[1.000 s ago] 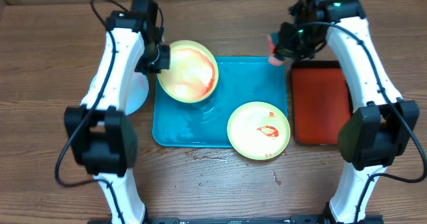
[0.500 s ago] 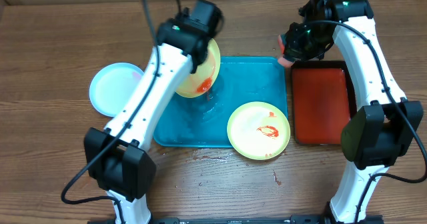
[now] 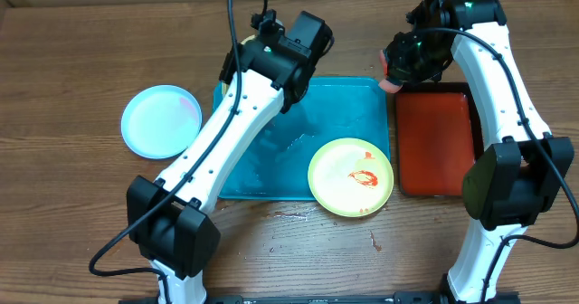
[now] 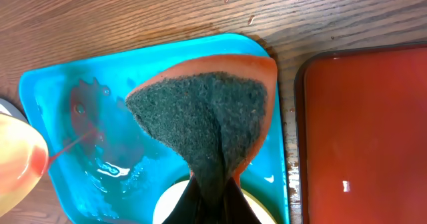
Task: Clean dirty plates on tray and stack at the side
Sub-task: 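Tilt the yellow plate upright with the left gripper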
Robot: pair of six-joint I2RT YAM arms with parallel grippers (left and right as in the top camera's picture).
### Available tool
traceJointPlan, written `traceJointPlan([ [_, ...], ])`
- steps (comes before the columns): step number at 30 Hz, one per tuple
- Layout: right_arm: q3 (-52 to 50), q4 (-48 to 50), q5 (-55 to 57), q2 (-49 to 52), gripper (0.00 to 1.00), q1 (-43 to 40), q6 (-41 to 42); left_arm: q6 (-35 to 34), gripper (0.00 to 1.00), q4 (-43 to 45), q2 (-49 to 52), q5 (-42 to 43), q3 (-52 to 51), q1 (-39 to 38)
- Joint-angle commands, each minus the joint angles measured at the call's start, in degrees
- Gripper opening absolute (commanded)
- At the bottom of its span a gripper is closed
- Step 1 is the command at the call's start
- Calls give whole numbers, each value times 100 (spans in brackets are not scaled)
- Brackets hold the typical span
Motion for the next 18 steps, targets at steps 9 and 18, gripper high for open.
traceJointPlan([
  [9,50,7,57,-61,4,9,-35,-197,4,9,-129,-1397,105,-223],
  [18,50,-2,57,-61,4,9,-37,-280,4,63,-129,-2232,105,-595],
])
